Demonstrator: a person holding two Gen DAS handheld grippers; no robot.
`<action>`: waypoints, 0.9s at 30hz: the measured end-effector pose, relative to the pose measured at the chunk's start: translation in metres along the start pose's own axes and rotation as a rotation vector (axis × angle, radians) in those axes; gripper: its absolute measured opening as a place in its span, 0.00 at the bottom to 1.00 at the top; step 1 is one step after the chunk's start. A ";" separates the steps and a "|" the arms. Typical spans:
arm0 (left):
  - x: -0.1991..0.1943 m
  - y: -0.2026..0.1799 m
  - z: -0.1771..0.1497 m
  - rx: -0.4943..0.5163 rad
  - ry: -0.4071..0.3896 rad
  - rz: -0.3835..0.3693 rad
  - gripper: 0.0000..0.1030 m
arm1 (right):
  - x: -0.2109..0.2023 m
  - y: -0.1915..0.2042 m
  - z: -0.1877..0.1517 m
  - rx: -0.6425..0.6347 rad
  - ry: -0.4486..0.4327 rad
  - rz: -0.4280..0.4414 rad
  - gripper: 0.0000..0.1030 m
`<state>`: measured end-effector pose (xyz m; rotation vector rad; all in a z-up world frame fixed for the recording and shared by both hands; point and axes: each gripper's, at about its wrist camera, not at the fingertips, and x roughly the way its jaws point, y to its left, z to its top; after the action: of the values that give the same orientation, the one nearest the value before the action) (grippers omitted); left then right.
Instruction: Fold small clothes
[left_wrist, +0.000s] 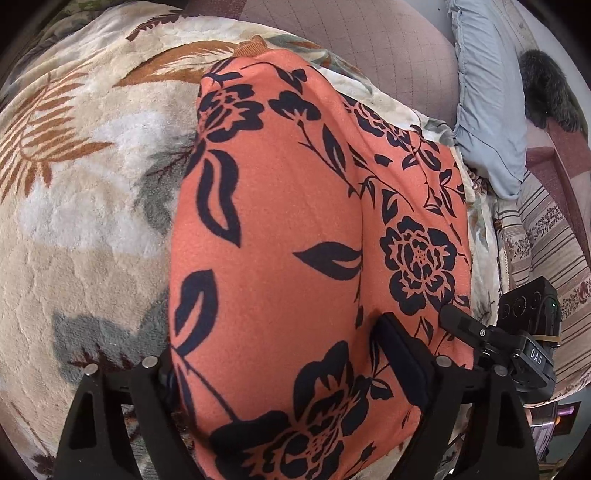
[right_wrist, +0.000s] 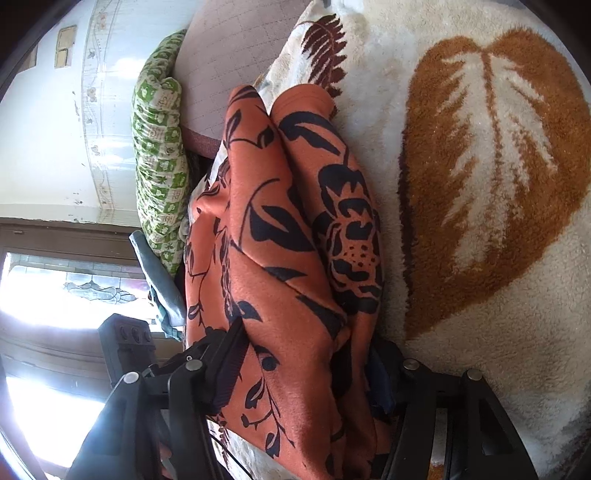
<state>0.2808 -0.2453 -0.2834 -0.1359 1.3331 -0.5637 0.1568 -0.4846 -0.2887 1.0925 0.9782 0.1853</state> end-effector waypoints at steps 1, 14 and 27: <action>-0.001 -0.002 0.000 -0.002 -0.007 0.013 0.87 | 0.000 0.002 -0.001 -0.002 -0.010 -0.009 0.60; -0.052 -0.014 -0.006 0.036 -0.137 0.074 0.43 | -0.015 0.072 -0.014 -0.197 -0.104 -0.155 0.38; -0.151 0.013 -0.044 0.085 -0.285 0.136 0.43 | -0.018 0.164 -0.079 -0.490 -0.160 -0.093 0.29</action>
<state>0.2244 -0.1550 -0.1668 -0.0530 1.0319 -0.4657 0.1400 -0.3625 -0.1531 0.6013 0.7828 0.2426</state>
